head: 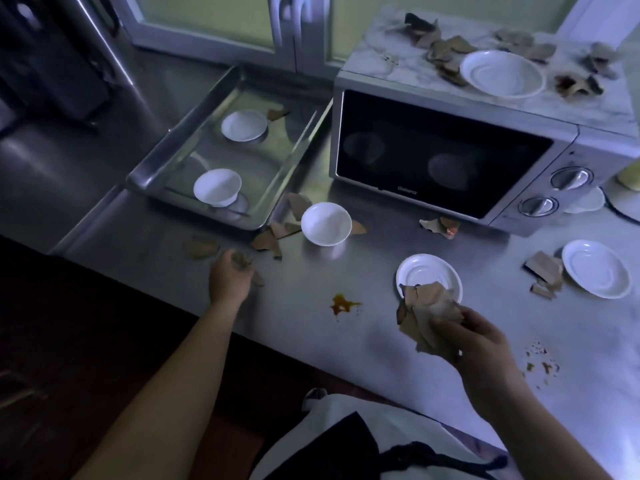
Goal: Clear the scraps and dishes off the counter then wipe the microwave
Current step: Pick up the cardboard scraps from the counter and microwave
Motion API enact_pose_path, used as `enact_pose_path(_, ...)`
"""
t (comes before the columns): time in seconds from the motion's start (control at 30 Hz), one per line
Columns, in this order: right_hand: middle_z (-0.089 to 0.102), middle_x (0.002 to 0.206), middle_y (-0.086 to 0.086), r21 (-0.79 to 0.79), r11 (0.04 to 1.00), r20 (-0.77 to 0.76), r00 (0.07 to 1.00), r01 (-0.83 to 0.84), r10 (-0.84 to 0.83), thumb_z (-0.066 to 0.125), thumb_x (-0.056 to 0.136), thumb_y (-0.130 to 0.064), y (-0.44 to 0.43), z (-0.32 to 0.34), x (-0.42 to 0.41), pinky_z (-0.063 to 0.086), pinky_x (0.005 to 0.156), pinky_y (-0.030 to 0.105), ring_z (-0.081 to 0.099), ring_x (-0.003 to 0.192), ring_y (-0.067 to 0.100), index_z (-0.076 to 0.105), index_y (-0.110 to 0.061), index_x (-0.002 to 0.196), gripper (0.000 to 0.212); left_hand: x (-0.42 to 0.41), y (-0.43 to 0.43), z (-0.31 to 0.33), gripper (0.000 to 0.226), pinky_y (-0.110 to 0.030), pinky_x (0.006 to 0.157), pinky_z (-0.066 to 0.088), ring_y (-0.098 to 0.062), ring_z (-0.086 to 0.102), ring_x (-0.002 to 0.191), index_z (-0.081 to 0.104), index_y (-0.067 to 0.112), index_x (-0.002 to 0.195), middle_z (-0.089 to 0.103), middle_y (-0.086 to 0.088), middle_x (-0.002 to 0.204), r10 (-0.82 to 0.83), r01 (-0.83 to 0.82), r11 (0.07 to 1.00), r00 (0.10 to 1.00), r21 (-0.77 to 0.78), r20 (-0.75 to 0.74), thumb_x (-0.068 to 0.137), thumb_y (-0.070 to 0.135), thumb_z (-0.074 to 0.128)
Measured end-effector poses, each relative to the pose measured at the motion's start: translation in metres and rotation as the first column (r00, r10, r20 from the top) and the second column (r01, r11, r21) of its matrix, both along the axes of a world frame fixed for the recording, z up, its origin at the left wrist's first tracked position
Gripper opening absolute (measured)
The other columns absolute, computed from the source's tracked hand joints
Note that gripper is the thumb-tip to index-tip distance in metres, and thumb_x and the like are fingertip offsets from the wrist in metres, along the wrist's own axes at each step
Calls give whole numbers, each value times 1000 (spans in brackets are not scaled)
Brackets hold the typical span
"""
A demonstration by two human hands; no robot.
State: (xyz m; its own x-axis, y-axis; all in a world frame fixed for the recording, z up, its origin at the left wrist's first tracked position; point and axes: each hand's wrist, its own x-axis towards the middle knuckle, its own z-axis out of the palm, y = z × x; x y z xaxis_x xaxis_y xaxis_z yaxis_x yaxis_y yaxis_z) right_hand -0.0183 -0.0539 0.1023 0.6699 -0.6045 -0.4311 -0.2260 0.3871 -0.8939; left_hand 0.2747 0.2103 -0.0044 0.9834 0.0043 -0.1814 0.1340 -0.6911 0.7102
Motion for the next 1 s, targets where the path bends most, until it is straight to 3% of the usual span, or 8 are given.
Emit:
enact_pose_path(0.1,74,101,24,-6,1000,-17,999,27,-28,62,89,3,19,-2,1,60,65,42,73,92,42,71,1,109,22,22,6,-4,41,-36,91,44,-36,58,117,60,8,129,63,-16,126,-124,126,989,992,74,-18,90,16,67)
enact_pose_path(0.2,74,102,25,0,997,-28,996,81,-81,63,88,3,33,-3,-3,60,64,40,72,92,42,71,1,111,24,38,11,-9,20,-38,80,48,-38,63,101,69,10,109,69,-16,108,-231,230,963,973,138,-8,91,11,61)
enact_pose_path(0.47,75,100,23,0,986,-21,986,164,-164,63,87,5,53,0,1,60,62,40,73,88,41,71,1,109,24,59,29,-14,6,-38,83,51,-35,68,92,71,7,85,73,-17,93,-275,283,958,954,52,-122,83,2,72)
enact_pose_path(0.57,73,102,25,4,992,-34,992,124,-123,64,87,4,60,-4,10,60,64,39,72,91,42,71,1,110,24,53,40,-17,2,-35,78,49,-34,67,90,71,9,87,72,-14,91,-255,260,964,962,56,-95,85,8,72)
enact_pose_path(0.73,74,105,22,9,999,-42,999,32,-32,64,87,3,73,-6,30,59,68,42,72,95,40,70,-2,115,29,49,30,-15,32,-38,86,51,-31,63,102,68,9,116,68,-13,112,-373,368,922,927,119,26,85,12,70)
enact_pose_path(0.83,74,103,22,-9,1000,-54,999,2,-2,63,87,4,76,-4,36,60,66,41,72,92,39,70,-1,114,28,53,20,-17,19,-38,84,52,-32,63,101,71,11,102,68,-13,108,-462,451,869,887,205,10,83,9,69)
enact_pose_path(0.93,73,105,23,-3,1000,-70,998,-4,4,61,88,6,77,-4,37,60,67,43,72,94,41,69,0,117,30,54,18,-17,2,-35,75,51,-30,67,90,71,10,83,72,-9,92,-403,403,895,914,190,-40,84,12,70)
enact_pose_path(1.0,74,105,22,2,1000,-78,997,-9,9,61,89,6,77,-4,39,61,65,41,72,93,40,68,1,117,30,54,20,-12,6,-35,77,51,-29,68,90,73,9,85,73,-9,91,-367,367,922,930,121,-28,87,13,70)
